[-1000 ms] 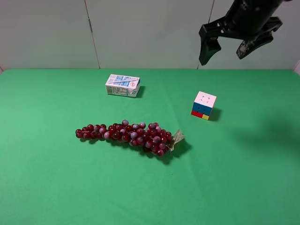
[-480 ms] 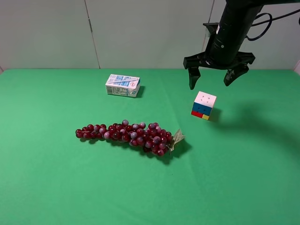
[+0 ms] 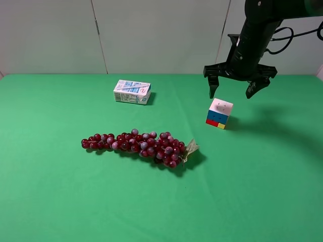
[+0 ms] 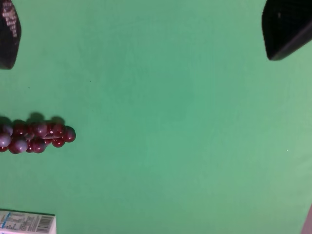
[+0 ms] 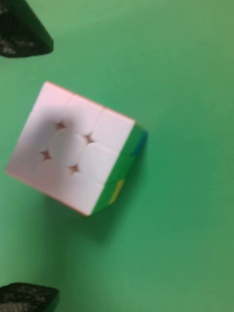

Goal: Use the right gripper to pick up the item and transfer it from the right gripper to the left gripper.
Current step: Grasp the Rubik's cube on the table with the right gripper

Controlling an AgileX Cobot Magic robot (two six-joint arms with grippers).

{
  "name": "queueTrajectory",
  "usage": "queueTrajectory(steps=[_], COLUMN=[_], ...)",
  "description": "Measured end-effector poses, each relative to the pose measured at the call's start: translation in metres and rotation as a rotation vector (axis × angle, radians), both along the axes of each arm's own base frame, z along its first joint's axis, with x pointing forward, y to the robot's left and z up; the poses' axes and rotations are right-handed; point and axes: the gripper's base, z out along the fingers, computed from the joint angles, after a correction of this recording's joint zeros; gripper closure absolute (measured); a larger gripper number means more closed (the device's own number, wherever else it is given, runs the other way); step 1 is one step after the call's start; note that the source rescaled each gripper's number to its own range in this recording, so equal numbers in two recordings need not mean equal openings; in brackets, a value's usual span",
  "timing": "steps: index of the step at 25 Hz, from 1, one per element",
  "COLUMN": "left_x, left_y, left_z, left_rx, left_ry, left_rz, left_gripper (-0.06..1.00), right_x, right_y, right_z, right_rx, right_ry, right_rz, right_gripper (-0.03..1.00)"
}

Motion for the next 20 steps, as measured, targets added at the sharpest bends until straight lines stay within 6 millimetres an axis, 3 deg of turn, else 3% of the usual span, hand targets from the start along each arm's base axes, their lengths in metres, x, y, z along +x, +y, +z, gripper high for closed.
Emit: queueTrajectory(steps=[20], left_x=[0.0], left_y=[0.0], left_z=[0.0], left_rx=[0.0], left_ry=[0.0], left_rz=[0.0], left_gripper=[-0.03], right_x=[0.014], right_y=[0.006], right_z=[-0.053], right_rx=[0.021], right_ry=[0.068], right_rz=[-0.11], right_gripper=[-0.03])
